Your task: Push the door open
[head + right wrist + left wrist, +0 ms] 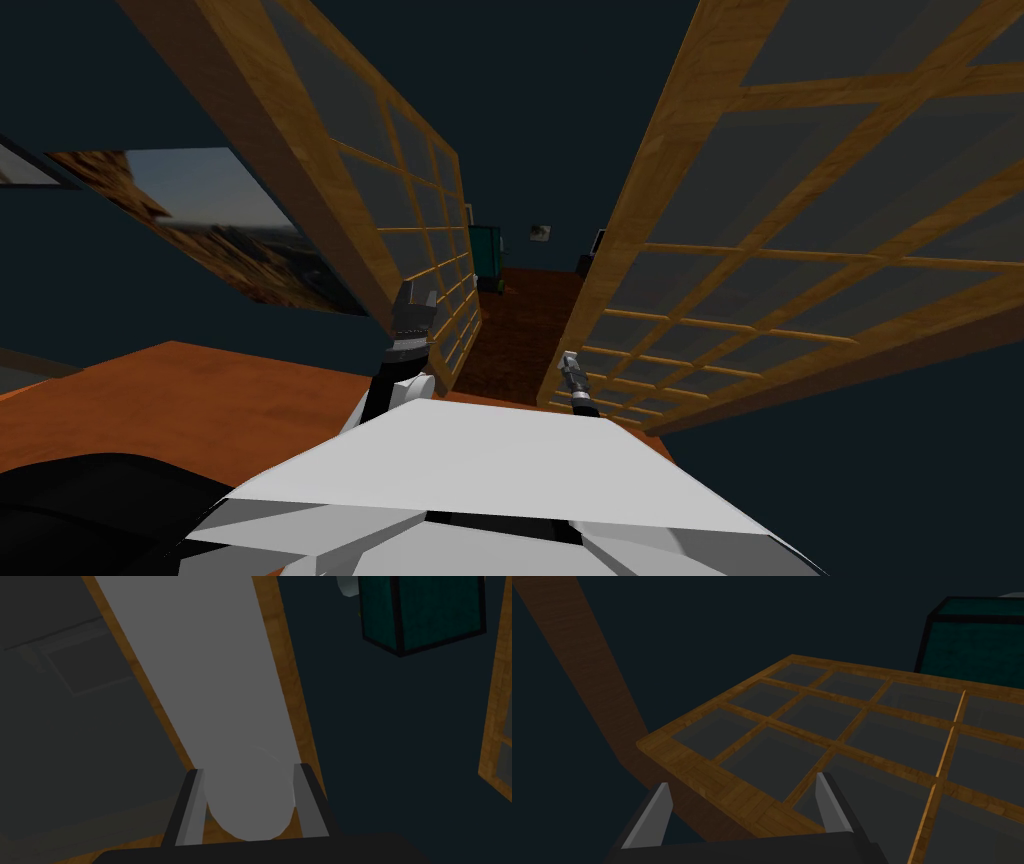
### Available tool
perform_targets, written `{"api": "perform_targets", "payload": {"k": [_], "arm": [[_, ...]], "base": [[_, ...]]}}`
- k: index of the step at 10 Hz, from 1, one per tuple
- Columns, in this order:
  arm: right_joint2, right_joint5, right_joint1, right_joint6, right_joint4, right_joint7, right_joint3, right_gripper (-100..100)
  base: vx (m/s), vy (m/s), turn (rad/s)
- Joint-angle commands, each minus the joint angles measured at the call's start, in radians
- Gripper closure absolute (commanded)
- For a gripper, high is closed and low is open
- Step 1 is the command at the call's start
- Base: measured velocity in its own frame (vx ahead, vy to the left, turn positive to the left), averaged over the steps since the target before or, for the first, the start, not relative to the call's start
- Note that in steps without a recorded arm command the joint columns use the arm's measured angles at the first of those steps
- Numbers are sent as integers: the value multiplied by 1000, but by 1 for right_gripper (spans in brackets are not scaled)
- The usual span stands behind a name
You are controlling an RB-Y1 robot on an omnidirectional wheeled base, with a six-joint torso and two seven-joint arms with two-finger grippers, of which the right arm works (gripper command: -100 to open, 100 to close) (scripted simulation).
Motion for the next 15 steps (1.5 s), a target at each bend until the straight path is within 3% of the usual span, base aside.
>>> {"api": "perform_targets", "payload": {"k": [1,15], "arm": [[-1,-5,-6,-4,1,-30,-8,100],[21,-48,-34,-20,28,-387,-46,100]], "base": [[30,-1,3],[36,-5,2]]}}
